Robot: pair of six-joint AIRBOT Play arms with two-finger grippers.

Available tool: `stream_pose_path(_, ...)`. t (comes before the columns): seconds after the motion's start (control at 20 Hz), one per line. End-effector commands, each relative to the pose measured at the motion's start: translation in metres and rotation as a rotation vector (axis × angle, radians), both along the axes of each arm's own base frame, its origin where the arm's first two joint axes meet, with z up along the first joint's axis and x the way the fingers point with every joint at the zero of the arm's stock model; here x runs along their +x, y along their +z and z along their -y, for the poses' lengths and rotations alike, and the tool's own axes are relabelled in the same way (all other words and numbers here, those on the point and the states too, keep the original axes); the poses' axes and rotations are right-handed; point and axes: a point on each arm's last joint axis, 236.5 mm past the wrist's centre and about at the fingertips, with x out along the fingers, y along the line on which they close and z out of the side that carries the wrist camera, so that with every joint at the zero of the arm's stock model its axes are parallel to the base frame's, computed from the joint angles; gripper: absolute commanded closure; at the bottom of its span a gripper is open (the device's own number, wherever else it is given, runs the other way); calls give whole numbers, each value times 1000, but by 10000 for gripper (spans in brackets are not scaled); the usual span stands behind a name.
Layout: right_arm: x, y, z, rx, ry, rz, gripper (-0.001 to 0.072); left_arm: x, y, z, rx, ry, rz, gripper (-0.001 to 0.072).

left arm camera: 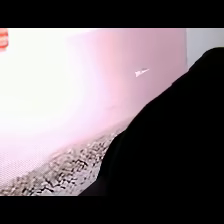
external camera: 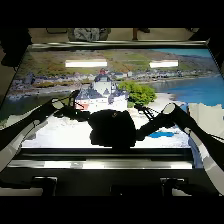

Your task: Fold the shirts.

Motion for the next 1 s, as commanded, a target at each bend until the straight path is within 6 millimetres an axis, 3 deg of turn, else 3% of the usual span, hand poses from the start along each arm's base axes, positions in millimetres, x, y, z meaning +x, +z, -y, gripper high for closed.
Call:
stream_pose_path(0.0,28,-14,-6,-21,-62,98,669,3,7,1,-4,-1,17,685)
stream_pose_path(0.1,32,2,-3,-11,-33,131,668,13,23,0,-12,3,60,685)
stream_pose_path(0.2,40,34,8,-22,13,212,669,38,65,-6,-33,26,165,686)
stream_pose_path(0.3,67,90,34,-72,5,388,669,69,148,-19,-64,59,360,686)
stream_pose_path(0.4,98,180,68,-139,-52,657,669,83,269,-37,-99,94,626,687)
stream_pose_path(0.45,107,239,85,-180,-88,822,669,76,340,-48,-116,114,777,686)
stream_pose_path(0.55,98,353,116,-295,-151,1145,669,37,467,-72,-135,152,1055,686)
stream_pose_path(0.65,68,440,145,-447,-223,1406,669,-16,554,-97,-126,209,1264,687)
stream_pose_path(0.75,33,489,161,-508,-320,1540,669,-64,602,-118,-152,299,1376,686)
stream_pose_path(0.95,-18,535,162,-466,-436,1679,669,-142,643,-120,-170,323,1513,686)
